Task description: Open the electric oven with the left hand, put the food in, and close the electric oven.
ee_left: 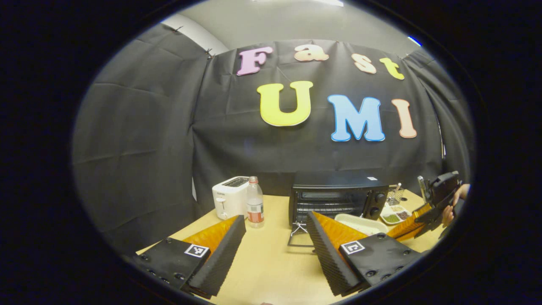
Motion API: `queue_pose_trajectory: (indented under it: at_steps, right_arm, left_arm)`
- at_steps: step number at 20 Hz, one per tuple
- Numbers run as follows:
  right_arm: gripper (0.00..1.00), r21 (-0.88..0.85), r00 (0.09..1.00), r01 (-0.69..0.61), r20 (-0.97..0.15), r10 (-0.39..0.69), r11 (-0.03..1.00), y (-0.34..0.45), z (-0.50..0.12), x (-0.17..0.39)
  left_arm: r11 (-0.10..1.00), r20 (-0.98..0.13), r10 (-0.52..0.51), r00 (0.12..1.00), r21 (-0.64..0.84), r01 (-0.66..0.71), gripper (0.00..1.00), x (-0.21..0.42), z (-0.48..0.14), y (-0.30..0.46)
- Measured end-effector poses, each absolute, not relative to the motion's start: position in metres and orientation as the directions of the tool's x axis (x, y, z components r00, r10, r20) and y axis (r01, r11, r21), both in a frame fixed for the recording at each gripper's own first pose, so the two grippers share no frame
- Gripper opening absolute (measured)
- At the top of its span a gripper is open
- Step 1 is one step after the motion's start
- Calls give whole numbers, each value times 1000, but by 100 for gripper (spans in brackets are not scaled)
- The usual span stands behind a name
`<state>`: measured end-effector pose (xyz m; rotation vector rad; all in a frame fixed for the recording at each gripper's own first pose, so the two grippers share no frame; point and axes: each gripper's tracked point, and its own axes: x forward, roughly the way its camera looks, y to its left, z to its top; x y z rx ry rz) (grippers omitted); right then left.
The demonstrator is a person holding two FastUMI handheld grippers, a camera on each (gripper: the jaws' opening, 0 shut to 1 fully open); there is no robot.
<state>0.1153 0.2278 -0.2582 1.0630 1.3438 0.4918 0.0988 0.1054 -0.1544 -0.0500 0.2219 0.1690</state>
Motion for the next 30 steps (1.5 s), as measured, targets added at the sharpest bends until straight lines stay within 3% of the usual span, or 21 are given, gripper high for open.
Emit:
queue_pose_trajectory:
  at_steps: [7, 11, 15, 17, 19, 20, 21, 22, 30]
  right_arm:
    - [0, 812, 424, 434, -567, 706, 391, 267, -266, 185]
    - [0, 776, 502, 565, -592, 630, 280, 283, -284, 218]
    - [0, 795, 611, 593, -545, 574, 123, 299, -284, 255]
    - [13, 835, 644, 548, -454, 615, 42, 311, -265, 261]
    - [51, 855, 631, 516, -425, 649, 57, 314, -260, 253]
    - [56, 865, 628, 494, -423, 653, 86, 311, -258, 248]
    - [72, 877, 626, 464, -425, 654, 126, 303, -256, 241]
    - [98, 883, 627, 436, -438, 645, 176, 295, -257, 236]
    - [97, 819, 713, 170, -486, 506, 548, 198, -237, 196]
  left_arm:
    - [979, -247, 189, 950, -26, -202, 100, 110, -169, 148]
    - [976, -260, 209, 943, -7, -218, 100, 114, -172, 173]
    - [973, -281, 221, 934, 7, -229, 100, 113, -182, 190]
    - [973, -294, 219, 930, 0, -229, 100, 115, -189, 191]
    - [977, -311, 196, 930, -17, -211, 99, 118, -197, 185]
    - [980, -318, 180, 931, -25, -198, 100, 122, -202, 180]
    - [983, -322, 159, 933, -35, -179, 98, 127, -206, 173]
    - [987, -327, 130, 936, -49, -155, 97, 131, -210, 164]
    - [975, -484, -191, 854, -194, 108, 98, 154, -297, 43]
